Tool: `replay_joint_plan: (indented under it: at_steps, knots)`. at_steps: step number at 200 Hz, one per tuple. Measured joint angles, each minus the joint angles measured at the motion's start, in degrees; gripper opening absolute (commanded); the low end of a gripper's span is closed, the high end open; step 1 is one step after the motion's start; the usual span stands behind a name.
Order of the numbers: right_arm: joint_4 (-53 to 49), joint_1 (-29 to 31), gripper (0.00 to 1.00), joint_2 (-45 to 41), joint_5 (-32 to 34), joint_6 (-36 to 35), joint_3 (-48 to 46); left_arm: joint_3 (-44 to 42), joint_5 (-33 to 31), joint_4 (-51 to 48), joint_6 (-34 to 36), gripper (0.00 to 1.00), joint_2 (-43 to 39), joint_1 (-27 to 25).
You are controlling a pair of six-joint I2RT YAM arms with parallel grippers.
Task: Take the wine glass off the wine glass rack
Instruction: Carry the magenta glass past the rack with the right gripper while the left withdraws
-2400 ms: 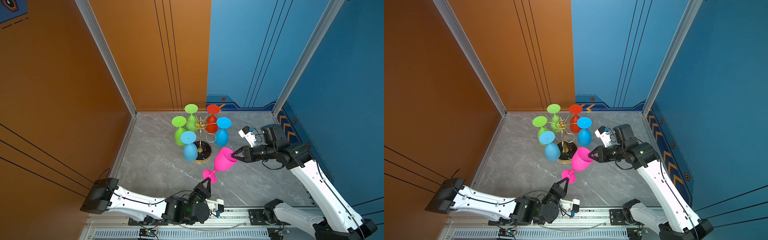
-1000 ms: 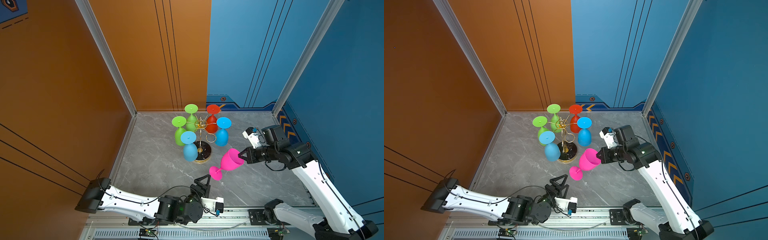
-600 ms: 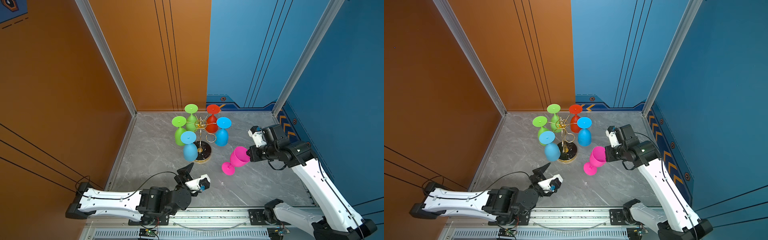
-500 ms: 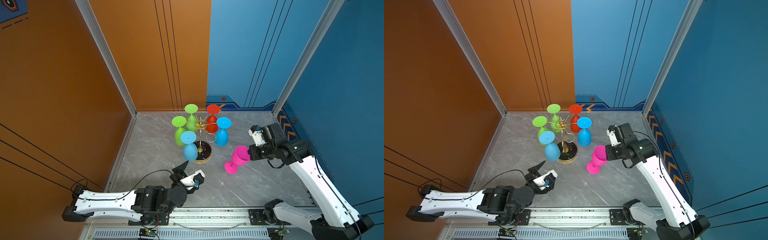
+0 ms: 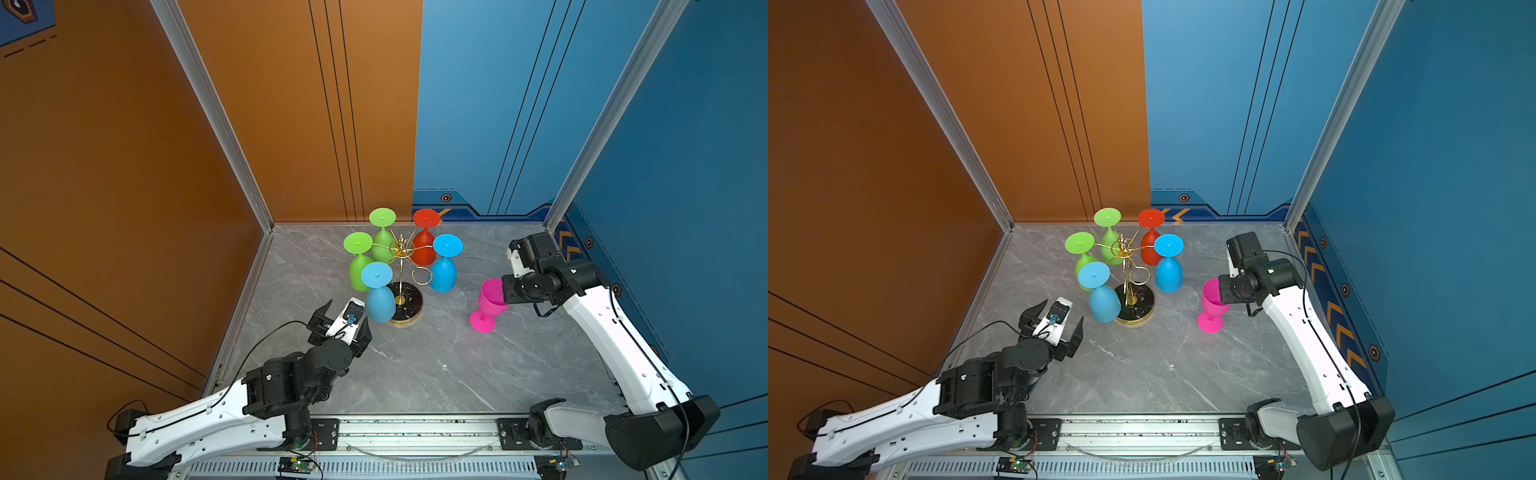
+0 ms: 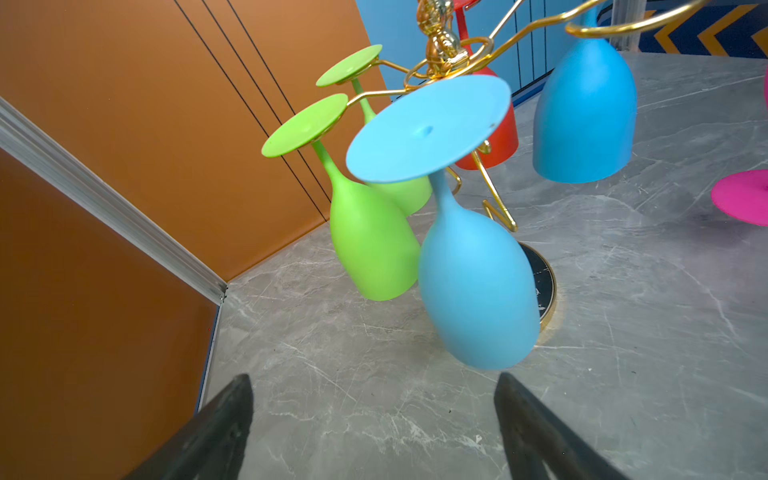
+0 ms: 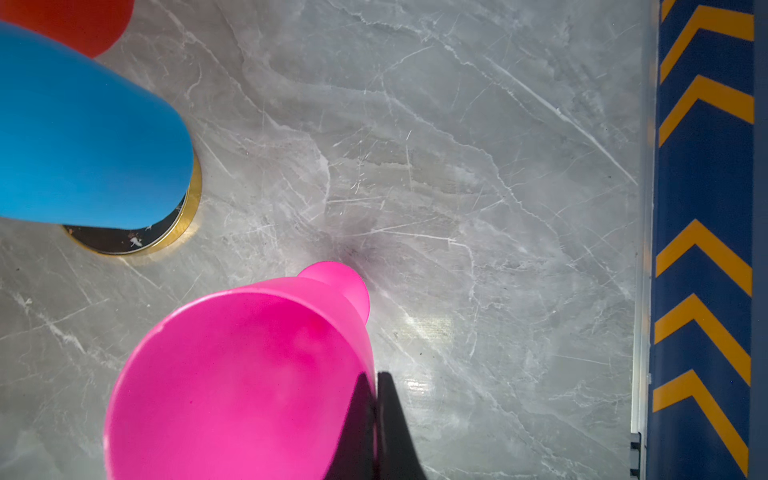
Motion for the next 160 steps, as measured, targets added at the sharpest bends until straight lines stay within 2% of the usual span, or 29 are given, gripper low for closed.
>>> replay_joint_plan:
  at_steps: [46, 87, 160]
  knots:
    - [4.0, -2.1, 0.0, 7.3, 0.5, 0.3, 2.9, 1.1, 6.2, -5.6, -4.9, 0.92, 0.4, 7.0]
    - [5.6, -3.7, 0.0, 16.1, 0.5, 0.0, 10.3, 1.2, 10.7, -9.0, -7.6, 0.95, -2.1, 11.1]
    - [7.6, -7.1, 0.0, 31.4, -3.0, -0.9, 28.1, 1.2, 11.3, -11.6, -10.0, 0.98, -4.4, 12.2]
